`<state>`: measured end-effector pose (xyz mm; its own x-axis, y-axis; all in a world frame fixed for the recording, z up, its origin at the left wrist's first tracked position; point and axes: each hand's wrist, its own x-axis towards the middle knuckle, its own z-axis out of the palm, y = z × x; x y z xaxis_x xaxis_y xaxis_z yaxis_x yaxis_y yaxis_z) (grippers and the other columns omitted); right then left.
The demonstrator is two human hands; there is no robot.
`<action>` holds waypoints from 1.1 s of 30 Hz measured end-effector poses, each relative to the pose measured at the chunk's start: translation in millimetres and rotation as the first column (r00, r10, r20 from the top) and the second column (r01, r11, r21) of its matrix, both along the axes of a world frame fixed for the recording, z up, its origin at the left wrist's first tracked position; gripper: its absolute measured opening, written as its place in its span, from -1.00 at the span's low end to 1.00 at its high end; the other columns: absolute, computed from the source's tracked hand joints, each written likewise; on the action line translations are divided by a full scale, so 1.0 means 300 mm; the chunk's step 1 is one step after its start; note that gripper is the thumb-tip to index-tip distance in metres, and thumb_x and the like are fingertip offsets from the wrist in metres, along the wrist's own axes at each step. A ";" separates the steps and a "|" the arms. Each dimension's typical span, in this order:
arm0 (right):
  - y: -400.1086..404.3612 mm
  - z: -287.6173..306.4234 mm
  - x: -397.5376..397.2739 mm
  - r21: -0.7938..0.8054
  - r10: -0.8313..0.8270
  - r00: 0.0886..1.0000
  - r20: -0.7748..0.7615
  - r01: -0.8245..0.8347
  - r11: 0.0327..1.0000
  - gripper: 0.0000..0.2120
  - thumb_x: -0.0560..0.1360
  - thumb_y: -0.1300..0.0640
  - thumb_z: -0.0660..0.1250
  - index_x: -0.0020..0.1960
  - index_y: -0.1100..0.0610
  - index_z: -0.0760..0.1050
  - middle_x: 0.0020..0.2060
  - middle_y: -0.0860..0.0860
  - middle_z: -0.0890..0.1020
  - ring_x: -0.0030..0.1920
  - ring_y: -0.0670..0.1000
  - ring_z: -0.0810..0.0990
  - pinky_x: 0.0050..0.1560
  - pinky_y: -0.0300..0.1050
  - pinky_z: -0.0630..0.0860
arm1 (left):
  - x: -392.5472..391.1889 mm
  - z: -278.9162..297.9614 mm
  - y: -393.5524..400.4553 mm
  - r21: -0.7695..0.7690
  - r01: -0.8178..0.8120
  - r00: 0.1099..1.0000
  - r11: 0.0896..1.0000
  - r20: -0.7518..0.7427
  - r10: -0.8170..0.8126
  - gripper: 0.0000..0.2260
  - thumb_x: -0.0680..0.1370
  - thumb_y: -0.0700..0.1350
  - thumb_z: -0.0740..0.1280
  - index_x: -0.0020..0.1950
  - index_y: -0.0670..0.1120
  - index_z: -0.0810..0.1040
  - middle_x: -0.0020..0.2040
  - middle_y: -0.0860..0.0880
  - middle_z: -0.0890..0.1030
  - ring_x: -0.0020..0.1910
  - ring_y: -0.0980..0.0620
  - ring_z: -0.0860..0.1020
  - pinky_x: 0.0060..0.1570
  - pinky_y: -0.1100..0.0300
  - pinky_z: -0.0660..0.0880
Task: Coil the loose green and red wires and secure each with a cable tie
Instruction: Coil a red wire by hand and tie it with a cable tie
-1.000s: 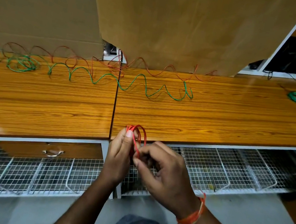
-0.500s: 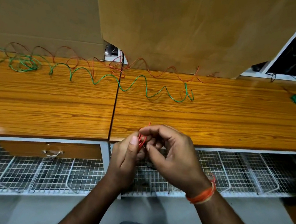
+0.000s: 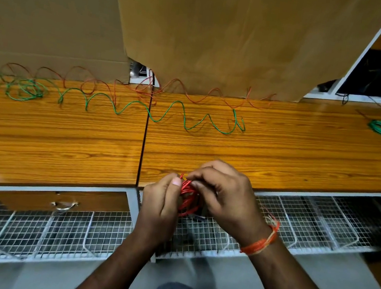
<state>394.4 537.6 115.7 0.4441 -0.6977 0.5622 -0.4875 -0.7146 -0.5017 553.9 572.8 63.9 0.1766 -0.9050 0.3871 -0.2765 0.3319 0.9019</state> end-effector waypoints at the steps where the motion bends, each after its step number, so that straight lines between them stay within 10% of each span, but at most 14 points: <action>1: -0.001 0.000 -0.002 0.021 0.000 1.000 0.009 0.000 1.000 -0.88 0.54 0.21 0.41 0.04 0.15 0.69 -0.08 0.00 0.66 -0.02 -0.04 0.62 0.02 -0.18 0.54 | -0.002 0.003 0.000 -0.002 -0.004 1.000 1.000 0.002 0.004 -0.64 0.65 0.10 0.10 -0.24 -0.03 0.47 -0.37 -0.01 0.46 -0.39 0.04 0.41 -0.41 0.03 0.34; 6: -0.002 -0.002 -0.007 0.143 -0.034 0.999 -0.022 0.037 0.989 -0.91 0.51 0.20 0.43 -0.01 0.07 0.68 -0.14 -0.10 0.66 -0.09 -0.21 0.56 -0.06 -0.49 0.36 | -0.011 0.003 0.000 -0.023 -0.057 0.995 0.998 0.079 0.058 -0.62 0.68 0.10 0.07 -0.21 -0.05 0.47 -0.38 -0.01 0.47 -0.41 0.00 0.44 -0.44 0.01 0.36; 12: -0.017 -0.004 -0.022 0.117 0.058 0.958 -0.279 -0.026 0.993 -0.73 0.57 0.05 0.26 0.14 0.11 0.67 -0.07 0.00 0.63 -0.02 -0.01 0.55 0.02 -0.16 0.46 | -0.003 0.000 -0.003 -0.087 -0.167 0.968 0.982 0.174 0.180 -0.67 0.68 0.06 0.09 -0.25 0.03 0.38 -0.42 0.12 0.37 -0.44 0.19 0.38 -0.40 0.40 0.20; 17: -0.005 -0.035 -0.028 0.124 0.038 0.941 -0.336 0.004 0.992 -0.51 0.60 -0.16 0.18 0.31 0.12 0.62 0.03 -0.03 0.55 0.09 0.00 0.45 0.12 -0.10 0.45 | 0.005 0.000 -0.023 -0.093 -0.164 0.976 0.982 0.128 0.175 -0.67 0.65 0.10 0.18 -0.29 0.03 0.36 -0.44 0.09 0.37 -0.44 0.19 0.34 -0.41 0.24 0.27; 20: -0.006 -0.056 -0.028 0.072 -0.084 0.972 -0.219 0.102 0.992 -0.52 0.61 -0.15 0.21 0.35 0.13 0.58 0.11 -0.02 0.57 0.16 -0.01 0.49 0.17 -0.02 0.49 | 0.004 0.002 -0.035 -0.032 -0.119 0.993 0.992 0.000 0.119 -0.62 0.63 0.11 0.23 -0.31 -0.06 0.40 -0.43 -0.04 0.41 -0.42 0.03 0.37 -0.43 0.03 0.33; 25: 0.024 -0.090 -0.033 0.448 -0.046 0.989 0.140 -0.022 0.894 -0.40 0.60 -0.23 0.21 0.56 0.01 0.33 0.37 -0.13 0.51 0.37 -0.21 0.48 0.33 -0.16 0.49 | -0.019 0.025 -0.043 0.112 0.068 0.948 0.991 -0.316 -0.029 -0.64 0.59 0.12 0.26 -0.33 -0.03 0.49 -0.44 0.03 0.42 -0.45 0.03 0.35 -0.39 0.15 0.28; 33: 0.040 -0.151 -0.013 0.491 -0.151 0.873 0.464 -0.112 0.864 -0.71 0.66 -0.06 0.22 0.33 0.01 0.47 -0.07 -0.04 0.61 -0.05 0.00 0.64 0.02 0.15 0.61 | -0.101 0.023 -0.082 0.217 0.073 0.892 0.973 -0.451 0.034 -0.57 0.70 -0.04 0.23 -0.39 0.02 0.46 -0.52 0.07 0.35 -0.57 0.11 0.28 -0.47 0.25 0.22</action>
<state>390.4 549.6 70.5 0.1987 -0.9397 0.2785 -0.1072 -0.3033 -0.9468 523.5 548.2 70.8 0.2641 -0.9627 0.0587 0.1804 0.1091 0.9775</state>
